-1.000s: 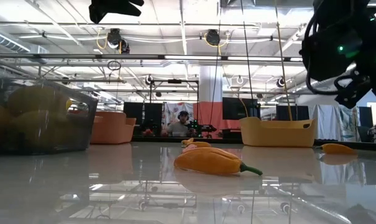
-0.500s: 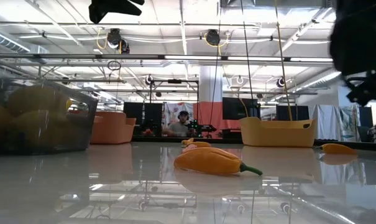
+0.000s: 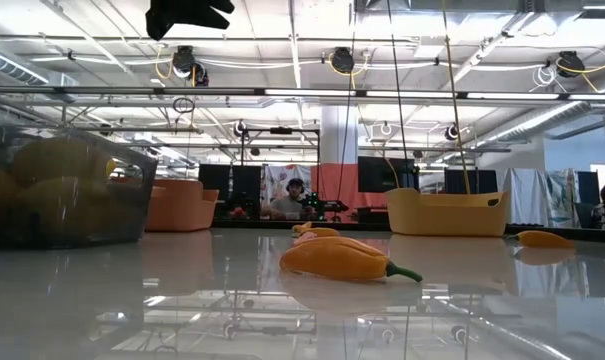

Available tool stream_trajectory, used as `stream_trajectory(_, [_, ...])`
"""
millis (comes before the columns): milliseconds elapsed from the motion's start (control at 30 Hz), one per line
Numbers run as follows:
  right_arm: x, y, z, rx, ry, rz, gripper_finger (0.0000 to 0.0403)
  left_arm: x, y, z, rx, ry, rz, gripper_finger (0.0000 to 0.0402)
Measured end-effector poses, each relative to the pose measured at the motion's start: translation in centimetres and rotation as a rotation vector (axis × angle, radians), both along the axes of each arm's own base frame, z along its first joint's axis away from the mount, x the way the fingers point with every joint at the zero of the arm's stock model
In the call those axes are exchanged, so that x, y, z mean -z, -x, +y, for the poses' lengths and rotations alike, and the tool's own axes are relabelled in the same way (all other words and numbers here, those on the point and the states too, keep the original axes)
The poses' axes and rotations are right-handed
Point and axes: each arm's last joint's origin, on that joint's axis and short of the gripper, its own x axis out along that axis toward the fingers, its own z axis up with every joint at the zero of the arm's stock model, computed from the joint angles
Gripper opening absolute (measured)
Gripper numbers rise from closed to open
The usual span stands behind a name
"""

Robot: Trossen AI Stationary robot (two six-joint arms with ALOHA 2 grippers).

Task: Sort produce into baskets
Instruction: Put the yellow chili pepper into the yellow bin

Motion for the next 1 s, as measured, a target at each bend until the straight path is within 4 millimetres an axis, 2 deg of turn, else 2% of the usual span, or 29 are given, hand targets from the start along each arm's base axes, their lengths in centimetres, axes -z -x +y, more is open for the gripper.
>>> stream_trajectory(100, [0.8, 0.4, -0.5, 0.008, -0.002, -0.009, 0.0124, 0.0, -0.1, 0.2, 0.004, 0.009, 0.001, 0.0134])
stream_trajectory(333, [0.9, 0.7, -1.0, -0.002, 0.031, 0.02, 0.0108, 0.0, -0.2, 0.6, 0.027, 0.033, 0.003, 0.0134])
stream_trajectory(600, [1.1, 0.5, -0.9, -0.047, 0.027, -0.021, 0.0022, 0.0, -0.2, 0.6, 0.027, 0.035, -0.002, 0.0135])
stream_trajectory(700, [0.9, 0.3, -0.7, -0.052, 0.023, -0.027, 0.0008, 0.0, -0.2, 0.6, 0.027, 0.035, -0.002, 0.0134])
stream_trajectory(833, [0.1, -0.7, -0.2, -0.065, 0.023, -0.078, 0.0016, 0.0, -0.2, 0.6, 0.027, 0.035, -0.001, 0.0135])
stream_trajectory(1000, [-2.7, -3.2, 1.1, -0.126, 0.027, -0.247, 0.0012, 0.0, -0.2, 0.6, 0.028, 0.034, -0.001, 0.0134])
